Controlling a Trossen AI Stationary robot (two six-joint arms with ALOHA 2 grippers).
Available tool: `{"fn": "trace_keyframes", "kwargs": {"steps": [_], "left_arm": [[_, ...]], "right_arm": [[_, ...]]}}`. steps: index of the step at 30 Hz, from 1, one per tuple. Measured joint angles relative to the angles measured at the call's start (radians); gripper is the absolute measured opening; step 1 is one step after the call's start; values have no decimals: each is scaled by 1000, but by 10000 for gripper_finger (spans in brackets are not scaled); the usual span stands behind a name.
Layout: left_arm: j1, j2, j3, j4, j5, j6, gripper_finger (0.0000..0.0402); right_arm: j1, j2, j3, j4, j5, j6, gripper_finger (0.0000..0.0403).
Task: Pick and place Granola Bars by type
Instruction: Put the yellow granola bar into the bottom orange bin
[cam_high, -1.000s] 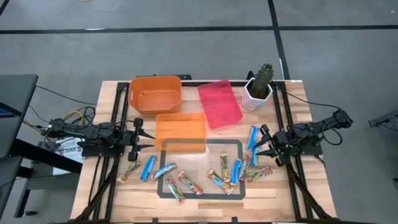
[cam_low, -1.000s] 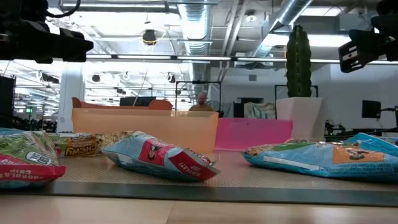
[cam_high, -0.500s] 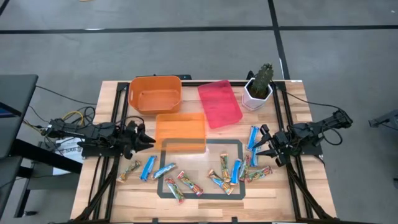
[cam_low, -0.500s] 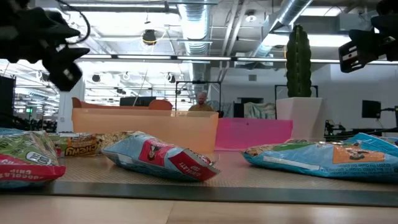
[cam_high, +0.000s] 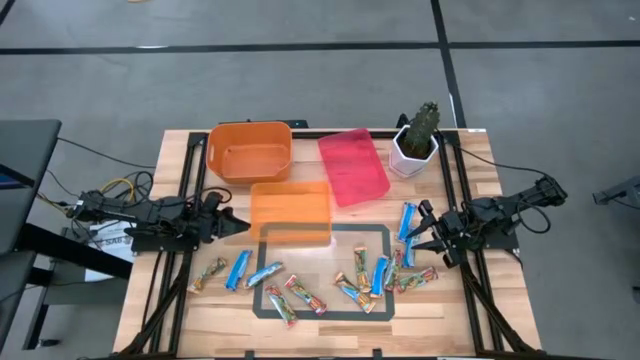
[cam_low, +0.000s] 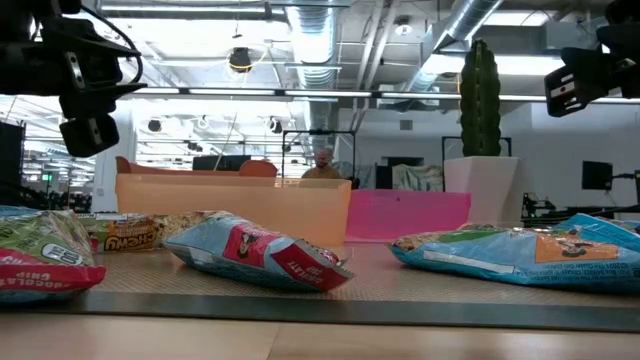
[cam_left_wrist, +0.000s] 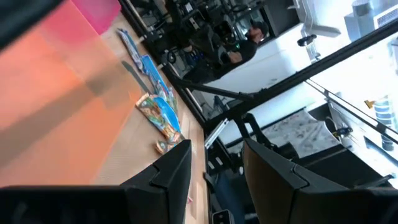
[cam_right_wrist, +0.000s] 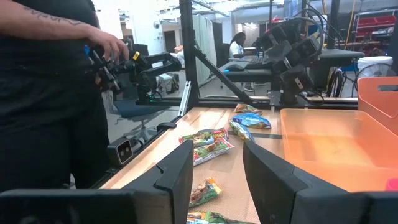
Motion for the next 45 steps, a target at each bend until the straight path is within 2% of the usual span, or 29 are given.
{"fn": "trace_keyframes", "kwargs": {"steps": [4,11,16,24,34,41,45], "left_arm": [[0,0,9,-13,-42,5,138],[0,89,141,-139,-135,127,138],[0,244,289,-195,-190,221,138],[0,552,603,-345,-247,404,138],[0,868,943,-392,-271,620,138],[0,945,999,-439,-266,663,138],[0,978,999,-512,-223,657,138]], "right_arm": [[0,0,0,0,0,0,134],[0,0,0,0,0,0,133],[0,0,0,0,0,0,134],[0,0,0,0,0,0,134],[0,0,0,0,0,0,134],[0,0,0,0,0,0,133],[0,0,0,0,0,0,133]]}}
